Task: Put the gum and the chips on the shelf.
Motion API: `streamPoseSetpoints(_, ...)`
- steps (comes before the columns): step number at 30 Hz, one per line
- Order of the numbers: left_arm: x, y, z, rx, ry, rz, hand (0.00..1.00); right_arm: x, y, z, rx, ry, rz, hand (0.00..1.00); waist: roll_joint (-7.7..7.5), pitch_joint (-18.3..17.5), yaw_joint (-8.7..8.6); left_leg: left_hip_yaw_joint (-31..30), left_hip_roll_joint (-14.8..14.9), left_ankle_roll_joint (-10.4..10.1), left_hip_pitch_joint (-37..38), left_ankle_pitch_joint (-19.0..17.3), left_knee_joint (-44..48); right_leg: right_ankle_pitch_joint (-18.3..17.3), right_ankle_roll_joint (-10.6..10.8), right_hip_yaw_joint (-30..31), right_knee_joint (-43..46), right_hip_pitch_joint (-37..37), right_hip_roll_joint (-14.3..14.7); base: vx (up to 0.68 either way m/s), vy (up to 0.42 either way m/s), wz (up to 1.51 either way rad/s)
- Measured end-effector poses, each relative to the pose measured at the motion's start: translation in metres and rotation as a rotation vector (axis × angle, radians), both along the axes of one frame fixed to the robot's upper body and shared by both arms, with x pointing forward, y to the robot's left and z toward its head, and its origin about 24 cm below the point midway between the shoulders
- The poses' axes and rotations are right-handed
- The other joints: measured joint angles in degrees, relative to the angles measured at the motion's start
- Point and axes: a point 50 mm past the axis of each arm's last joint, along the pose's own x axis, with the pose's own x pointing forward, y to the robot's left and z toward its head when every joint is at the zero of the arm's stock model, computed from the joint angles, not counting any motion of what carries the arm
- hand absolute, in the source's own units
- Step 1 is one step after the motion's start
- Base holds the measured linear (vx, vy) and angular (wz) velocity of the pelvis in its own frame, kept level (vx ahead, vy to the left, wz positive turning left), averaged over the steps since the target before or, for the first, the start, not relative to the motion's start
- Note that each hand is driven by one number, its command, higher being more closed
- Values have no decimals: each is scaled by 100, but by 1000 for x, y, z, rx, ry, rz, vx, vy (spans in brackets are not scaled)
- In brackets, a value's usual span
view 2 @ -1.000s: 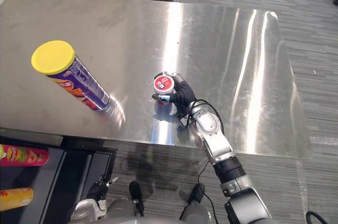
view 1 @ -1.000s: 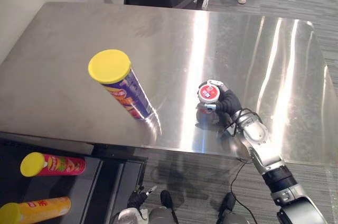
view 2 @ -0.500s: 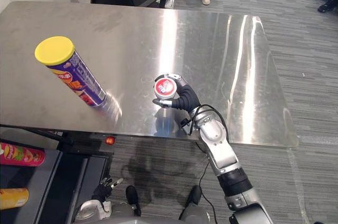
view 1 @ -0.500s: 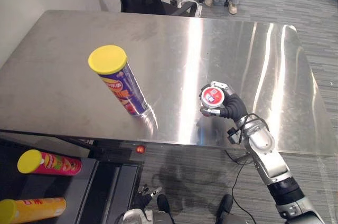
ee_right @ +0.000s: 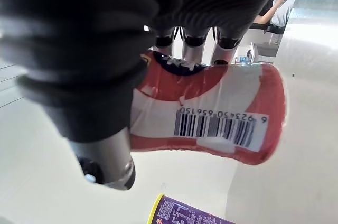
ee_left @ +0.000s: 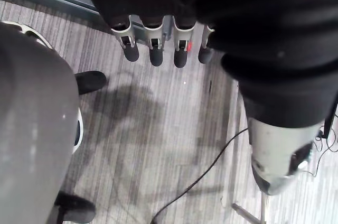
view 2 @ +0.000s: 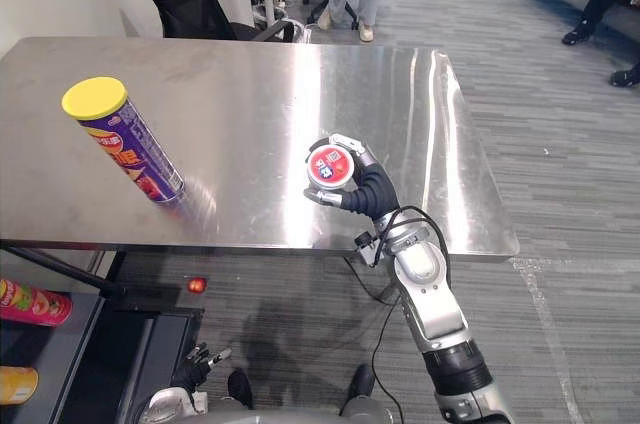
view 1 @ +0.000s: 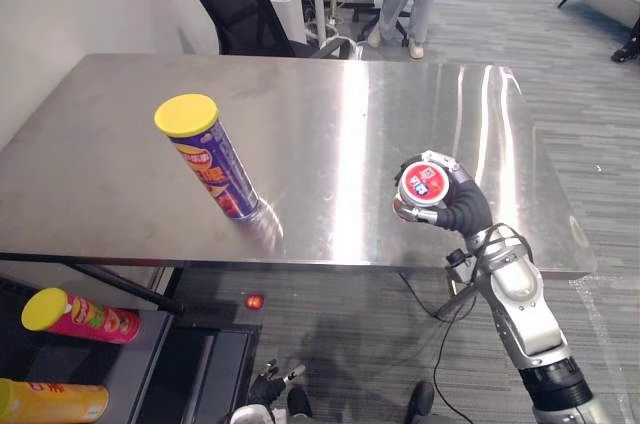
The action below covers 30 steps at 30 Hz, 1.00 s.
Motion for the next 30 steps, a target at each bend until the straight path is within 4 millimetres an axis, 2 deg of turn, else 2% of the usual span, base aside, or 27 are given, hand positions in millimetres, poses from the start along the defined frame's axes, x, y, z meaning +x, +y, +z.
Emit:
streamPoseSetpoints(10,-2,0,0,2,6,-1,0,-8,-5,-4,5,10,1,100,-69,-80,-12,-7,-4,14,69,25,2,-30,-37,33,152,-7,-25,0,0,-1)
streamPoseSetpoints(17,-5,1,-2,-6,20,16,0,-9,-3,-8,33,39,33,100,-79,-73,10,-98,-74,36,246,41,40,-673,-13,112,1426,-333,-368,-10,6,6)
streamPoseSetpoints(21,-8,3,-2,-39,19,111,0,-5,11,-16,40,80,81,100,-42,-17,84,-441,34,-34,163,115,42,-796,-40,-225,1485,-188,-348,-48,-50,43)
streamPoseSetpoints(23,-5,2,-1,-54,2,133,0,0,16,-21,71,109,84,100,60,47,170,-971,161,-152,-158,253,44,-943,-117,-759,1524,-97,-274,-84,-123,105)
streamPoseSetpoints(25,-1,1,1,-59,-21,141,0,2,14,-16,68,91,78,100,180,117,161,-1318,252,-107,-509,394,43,-1141,-185,-1320,1786,-109,-256,-53,-89,137)
streamPoseSetpoints(26,1,1,2,-58,-27,144,0,4,12,-14,66,82,69,100,244,156,176,-1169,360,40,-619,292,10,-1218,-240,-1611,1866,-81,-235,-57,-111,149)
streamPoseSetpoints(28,3,2,2,-58,-32,145,0,5,5,-11,62,71,41,100,288,190,240,-353,536,882,-728,-236,46,-1208,-292,-2144,1735,110,-206,-35,-146,141)
streamPoseSetpoints(29,3,3,2,-56,-31,145,0,6,-1,-9,67,59,10,100,253,183,270,288,566,1482,-752,-722,49,-1244,-349,-2477,1552,238,-220,-71,-99,136)
streamPoseSetpoints(30,4,3,2,-60,-35,157,0,7,-10,-4,75,33,-39,100,273,243,294,876,694,1574,-867,-814,404,-1374,-518,-2826,1573,291,-380,-55,-79,137)
